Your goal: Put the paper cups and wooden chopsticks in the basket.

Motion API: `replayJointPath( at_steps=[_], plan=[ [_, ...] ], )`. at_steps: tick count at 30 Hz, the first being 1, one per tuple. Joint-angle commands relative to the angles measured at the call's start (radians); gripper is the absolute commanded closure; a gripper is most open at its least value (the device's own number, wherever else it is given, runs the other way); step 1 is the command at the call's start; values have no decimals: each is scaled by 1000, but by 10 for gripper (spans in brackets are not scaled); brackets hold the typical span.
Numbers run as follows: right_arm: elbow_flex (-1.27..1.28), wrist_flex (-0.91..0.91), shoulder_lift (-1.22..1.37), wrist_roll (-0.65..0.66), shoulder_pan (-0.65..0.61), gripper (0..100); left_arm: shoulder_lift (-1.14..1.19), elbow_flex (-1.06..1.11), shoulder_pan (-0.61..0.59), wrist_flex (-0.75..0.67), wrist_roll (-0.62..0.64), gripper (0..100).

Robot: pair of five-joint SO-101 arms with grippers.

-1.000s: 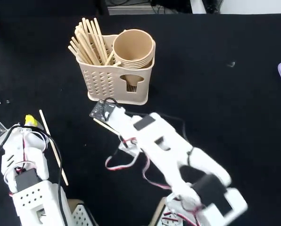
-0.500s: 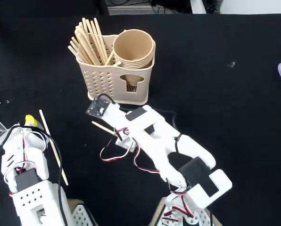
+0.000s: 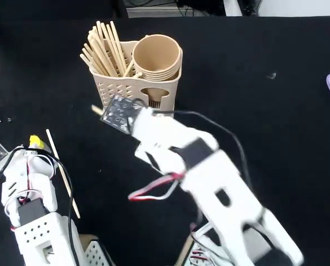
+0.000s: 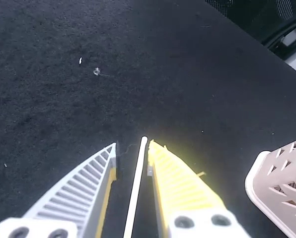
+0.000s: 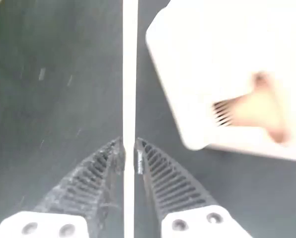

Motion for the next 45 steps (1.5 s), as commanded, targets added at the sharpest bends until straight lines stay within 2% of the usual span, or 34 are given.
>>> replayJointPath(
  at_steps=[1,5,9,21,31,40,45],
  plan=[
    [-73,-144,-191,-118,-17,987,-8,-10,-2,-23,9,884],
    [-73,-417,-240,-267,-17,987,-8,-10,-2,-23,9,884],
    [-73,-651,-183,-351,-17,987,-8,-10,-2,-23,9,884],
    [-93,-1293,188,-370,-12,987,-8,-10,-2,-23,9,884],
    [-228,-1316,444,-364,-9,987,-8,-10,-2,-23,9,884],
    [-226,-1277,576,-370,78,984,-8,-10,-2,-23,9,884],
    [-321,-1039,575,-371,87,839,-8,-10,-2,-23,9,884]
  ],
)
